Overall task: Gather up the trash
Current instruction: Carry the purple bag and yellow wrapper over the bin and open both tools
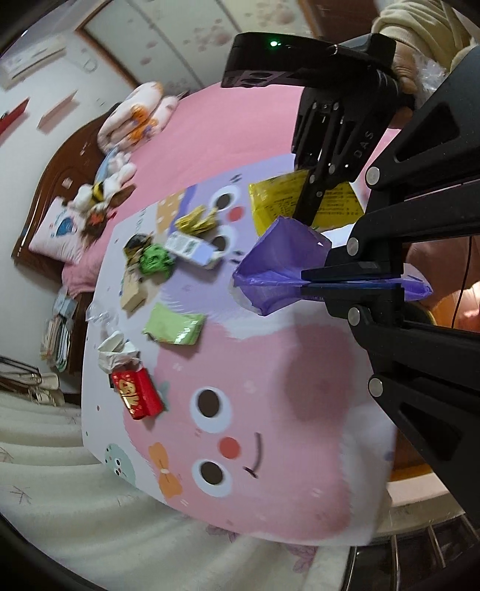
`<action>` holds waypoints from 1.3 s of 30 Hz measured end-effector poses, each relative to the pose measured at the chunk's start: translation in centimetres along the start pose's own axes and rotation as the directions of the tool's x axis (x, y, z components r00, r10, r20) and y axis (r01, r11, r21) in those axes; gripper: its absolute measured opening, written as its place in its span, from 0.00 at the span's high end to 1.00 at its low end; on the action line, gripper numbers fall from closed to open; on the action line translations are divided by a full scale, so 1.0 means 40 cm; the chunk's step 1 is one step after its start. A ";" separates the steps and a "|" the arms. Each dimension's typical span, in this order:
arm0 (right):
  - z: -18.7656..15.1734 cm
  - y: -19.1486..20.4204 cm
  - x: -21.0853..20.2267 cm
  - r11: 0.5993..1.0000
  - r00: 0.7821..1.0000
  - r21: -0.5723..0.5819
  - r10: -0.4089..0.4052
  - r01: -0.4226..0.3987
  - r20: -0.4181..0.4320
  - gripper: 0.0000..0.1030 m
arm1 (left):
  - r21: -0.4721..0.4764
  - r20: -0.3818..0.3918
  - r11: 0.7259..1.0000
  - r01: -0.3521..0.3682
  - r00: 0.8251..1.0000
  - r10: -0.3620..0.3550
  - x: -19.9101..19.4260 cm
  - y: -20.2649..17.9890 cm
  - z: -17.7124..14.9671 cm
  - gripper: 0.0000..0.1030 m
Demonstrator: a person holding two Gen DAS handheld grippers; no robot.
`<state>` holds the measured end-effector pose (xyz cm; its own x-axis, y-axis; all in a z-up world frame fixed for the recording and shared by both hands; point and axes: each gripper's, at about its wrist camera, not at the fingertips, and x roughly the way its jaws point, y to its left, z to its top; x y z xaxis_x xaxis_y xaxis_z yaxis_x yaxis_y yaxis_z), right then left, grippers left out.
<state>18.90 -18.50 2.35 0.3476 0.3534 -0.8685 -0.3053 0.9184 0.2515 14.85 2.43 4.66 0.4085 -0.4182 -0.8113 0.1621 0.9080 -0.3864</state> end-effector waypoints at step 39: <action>-0.779 -0.064 0.662 0.967 0.946 0.202 -0.089 0.157 -0.312 0.92 | -0.061 -0.281 0.993 -0.101 0.956 0.080 0.636 0.269 -0.680 1.00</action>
<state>1.24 -17.02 -34.60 0.0791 0.1975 -0.9771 -0.0616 0.9793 0.1929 2.54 0.85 -32.06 0.1517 -0.3344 -0.9301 0.0650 0.9424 -0.3282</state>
